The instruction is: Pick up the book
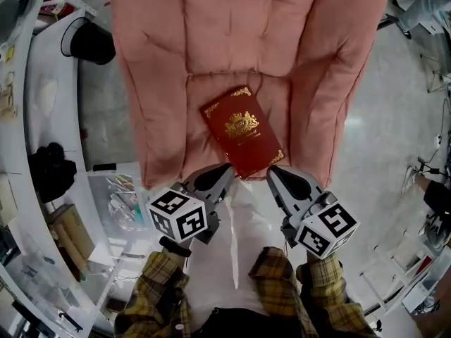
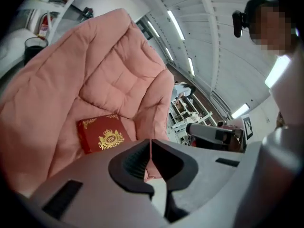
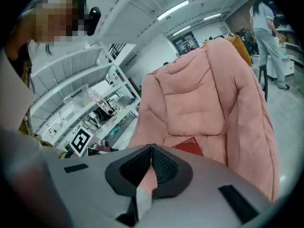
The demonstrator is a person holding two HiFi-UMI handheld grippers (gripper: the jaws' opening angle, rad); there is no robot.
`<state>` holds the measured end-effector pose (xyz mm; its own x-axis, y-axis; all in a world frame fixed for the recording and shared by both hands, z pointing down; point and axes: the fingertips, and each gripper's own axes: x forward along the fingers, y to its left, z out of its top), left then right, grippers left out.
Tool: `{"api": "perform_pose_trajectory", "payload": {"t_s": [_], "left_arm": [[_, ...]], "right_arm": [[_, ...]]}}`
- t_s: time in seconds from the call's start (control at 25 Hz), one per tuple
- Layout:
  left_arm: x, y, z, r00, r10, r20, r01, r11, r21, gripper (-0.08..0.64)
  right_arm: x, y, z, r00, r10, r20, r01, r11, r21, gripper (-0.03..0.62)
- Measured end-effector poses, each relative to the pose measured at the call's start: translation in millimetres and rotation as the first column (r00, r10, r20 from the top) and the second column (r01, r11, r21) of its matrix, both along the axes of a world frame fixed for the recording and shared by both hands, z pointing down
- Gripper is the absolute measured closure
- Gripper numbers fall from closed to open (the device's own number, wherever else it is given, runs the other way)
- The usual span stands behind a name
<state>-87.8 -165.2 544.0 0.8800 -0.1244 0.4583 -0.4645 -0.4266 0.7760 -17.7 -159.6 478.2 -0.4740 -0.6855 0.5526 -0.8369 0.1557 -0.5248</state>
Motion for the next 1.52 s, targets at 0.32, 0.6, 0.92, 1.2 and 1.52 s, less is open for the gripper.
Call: {"api": "perform_pose_trajectory", "payload": {"t_s": [0.32, 0.6, 0.92, 1.2, 1.52], "left_arm": [[-7, 13, 72, 0.995, -0.095, 0.031, 0.097, 0.992, -0.076, 0.535], [-6, 31, 119, 0.995, -0.092, 0.050, 0.098, 0.984, -0.152, 0.454], [-5, 47, 157, 0.995, -0.084, 0.056, 0.095, 0.965, -0.243, 0.374], [3, 60, 188, 0.997, -0.042, 0.066, 0.061, 0.947, -0.316, 0.302], [11, 73, 218, 0.999, -0.005, 0.051, 0.026, 0.910, -0.414, 0.274]], "right_arm": [[3, -5, 47, 0.999, -0.034, 0.032, 0.034, 0.999, -0.004, 0.574], [8, 9, 74, 0.997, -0.046, 0.056, 0.048, 0.998, -0.034, 0.574], [8, 9, 82, 0.997, -0.044, 0.070, 0.047, 0.998, -0.038, 0.574], [5, 10, 86, 0.995, -0.061, 0.083, 0.065, 0.997, -0.051, 0.574], [10, 13, 86, 0.995, -0.045, 0.089, 0.051, 0.997, -0.063, 0.574]]}}
